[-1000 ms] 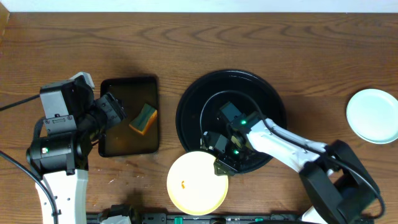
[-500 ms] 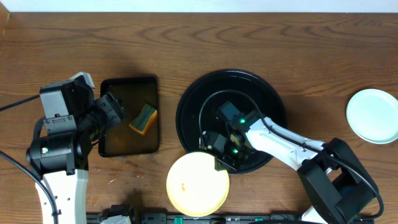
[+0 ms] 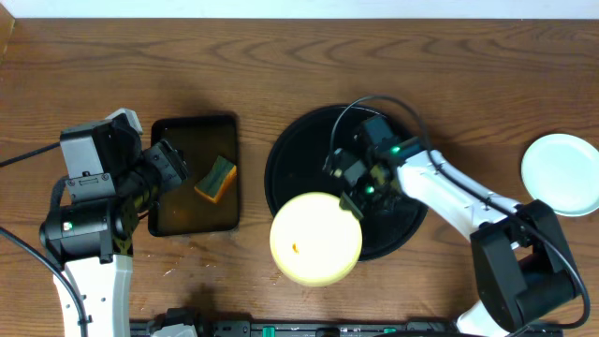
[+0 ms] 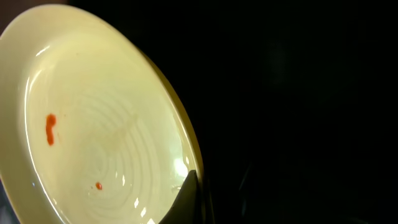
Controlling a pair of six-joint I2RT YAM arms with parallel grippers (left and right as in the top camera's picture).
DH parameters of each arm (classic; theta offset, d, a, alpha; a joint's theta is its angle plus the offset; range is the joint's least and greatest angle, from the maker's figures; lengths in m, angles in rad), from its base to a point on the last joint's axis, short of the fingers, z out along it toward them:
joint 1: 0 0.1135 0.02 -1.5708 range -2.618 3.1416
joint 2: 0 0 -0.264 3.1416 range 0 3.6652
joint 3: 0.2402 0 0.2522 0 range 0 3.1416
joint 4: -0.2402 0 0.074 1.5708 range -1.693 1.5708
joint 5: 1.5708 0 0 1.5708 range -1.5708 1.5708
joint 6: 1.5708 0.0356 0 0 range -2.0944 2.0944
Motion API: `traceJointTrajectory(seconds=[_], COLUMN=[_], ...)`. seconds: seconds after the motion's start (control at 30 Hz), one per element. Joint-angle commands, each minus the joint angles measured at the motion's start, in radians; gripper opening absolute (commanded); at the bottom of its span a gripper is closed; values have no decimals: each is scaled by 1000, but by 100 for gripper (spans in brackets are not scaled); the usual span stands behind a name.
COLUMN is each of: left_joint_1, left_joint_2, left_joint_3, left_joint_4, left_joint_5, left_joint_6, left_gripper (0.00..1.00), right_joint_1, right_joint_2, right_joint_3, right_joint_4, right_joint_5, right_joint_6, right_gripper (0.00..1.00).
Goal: Clean dirty plates on tray and stack at the side
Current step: 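Drag the yellow plate onto the black tray center with right gripper, then grasp the sponge in the water tray with left gripper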
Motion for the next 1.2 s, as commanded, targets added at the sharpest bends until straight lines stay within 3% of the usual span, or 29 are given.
traceJointTrajectory(seconds=[0.0, 0.17, 0.37, 0.53, 0.8, 1.0, 1.17], left_joint_1=[5, 5, 5, 3, -2, -88, -158], left_joint_2=[4, 4, 5, 28, 153, 292, 414], left_joint_3=[-2, -3, -4, -18, -69, -71, -71], left_joint_4=[-2, -3, -16, -46, -58, -43, -31], left_joint_5=[-10, -10, -10, -10, -9, -15, -223], left_joint_6=[14, 14, 14, 14, 14, 100, 63], left_gripper=[58, 58, 58, 58, 58, 58, 58], right_joint_1=[-56, -77, -76, -76, -74, -74, -74], right_joint_2=[2, 3, 5, 5, 5, 17, 47], right_joint_3=[22, 21, 11, 11, 9, -43, -54], right_joint_4=[38, 51, 43, 62, 124, 146, 149], right_joint_5=[121, 148, 295, 436, 476, 483, 499], right_joint_6=[263, 380, 661, 778, 699, 568, 565], right_gripper=[1, 1, 1, 1, 1, 1, 1])
